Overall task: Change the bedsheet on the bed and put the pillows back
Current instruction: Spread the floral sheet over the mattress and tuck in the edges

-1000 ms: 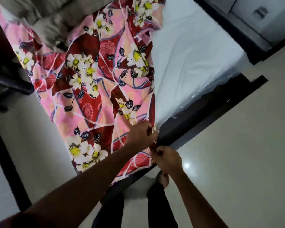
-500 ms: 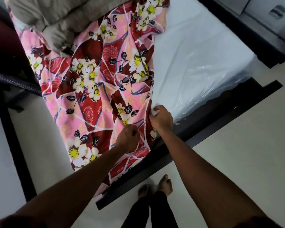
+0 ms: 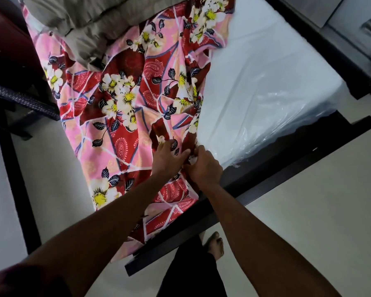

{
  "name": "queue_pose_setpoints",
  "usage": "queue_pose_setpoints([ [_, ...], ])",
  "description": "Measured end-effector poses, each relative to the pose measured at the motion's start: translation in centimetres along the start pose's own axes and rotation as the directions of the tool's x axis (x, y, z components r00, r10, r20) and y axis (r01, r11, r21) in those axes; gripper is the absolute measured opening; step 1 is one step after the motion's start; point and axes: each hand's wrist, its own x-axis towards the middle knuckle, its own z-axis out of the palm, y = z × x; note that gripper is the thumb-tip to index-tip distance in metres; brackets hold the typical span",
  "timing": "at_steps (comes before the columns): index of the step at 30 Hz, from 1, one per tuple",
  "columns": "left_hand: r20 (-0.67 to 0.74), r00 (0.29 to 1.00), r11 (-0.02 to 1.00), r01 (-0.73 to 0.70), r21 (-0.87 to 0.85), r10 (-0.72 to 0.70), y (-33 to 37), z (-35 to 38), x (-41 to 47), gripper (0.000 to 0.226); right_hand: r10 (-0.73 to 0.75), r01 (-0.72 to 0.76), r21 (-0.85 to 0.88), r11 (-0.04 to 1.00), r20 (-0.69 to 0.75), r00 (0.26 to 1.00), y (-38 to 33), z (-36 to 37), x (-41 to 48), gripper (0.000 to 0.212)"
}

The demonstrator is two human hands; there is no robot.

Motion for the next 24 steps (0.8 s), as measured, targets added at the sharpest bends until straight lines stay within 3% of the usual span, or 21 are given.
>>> queue_pose_setpoints([
  [3, 0.022, 0.999, 0.994, -0.044, 0.096, 0.042, 0.0, 0.4, 1.9, 0.039, 0.116, -0.124, 0.123, 0.985, 0.074, 0.991, 0.2, -0.8, 1.5, 0.044],
  [5, 0.027, 0.999, 0.998, -0.035, 0.050, 0.034, 0.2, 0.6, 2.4, 0.023, 0.202, -0.223, 0.200, 0.954, 0.123, 0.972, 0.6, -1.4, 3.1, 0.029],
  [7, 0.040, 0.996, 0.988, 0.080, -0.133, -0.075, 0.5, 0.3, 2.2, 0.021, 0.253, -0.274, 0.208, 0.939, 0.118, 0.960, 0.5, -1.8, 4.4, 0.019],
  [10, 0.017, 0.976, 0.921, 0.212, -0.327, -0.218, 0.2, -0.4, 1.1, 0.016, 0.255, -0.264, 0.135, 0.955, 0.087, 0.963, -0.4, -1.6, 5.6, 0.031],
  [15, 0.051, 0.959, 0.883, 0.277, -0.379, -0.279, -1.6, -1.4, 1.3, 0.014, 0.136, -0.132, -0.046, 0.990, 0.103, 0.985, -2.5, -0.3, 6.4, 0.025],
  [17, 0.101, 0.963, 0.880, 0.268, -0.391, -0.248, -2.1, -1.7, 2.0, 0.018, 0.090, -0.090, -0.003, 0.996, 0.129, 0.988, -3.2, 0.3, 6.7, 0.034],
  [20, 0.152, 0.962, 0.883, 0.271, -0.384, -0.229, -2.6, -2.0, 2.9, 0.020, 0.125, -0.141, 0.108, 0.984, 0.147, 0.981, -3.9, 0.8, 8.0, 0.046],
  [24, 0.173, 0.947, 0.856, 0.319, -0.407, -0.271, -3.1, -2.0, 3.4, 0.021, 0.126, -0.163, 0.135, 0.977, 0.244, 0.962, -4.7, 1.3, 9.4, 0.032],
])
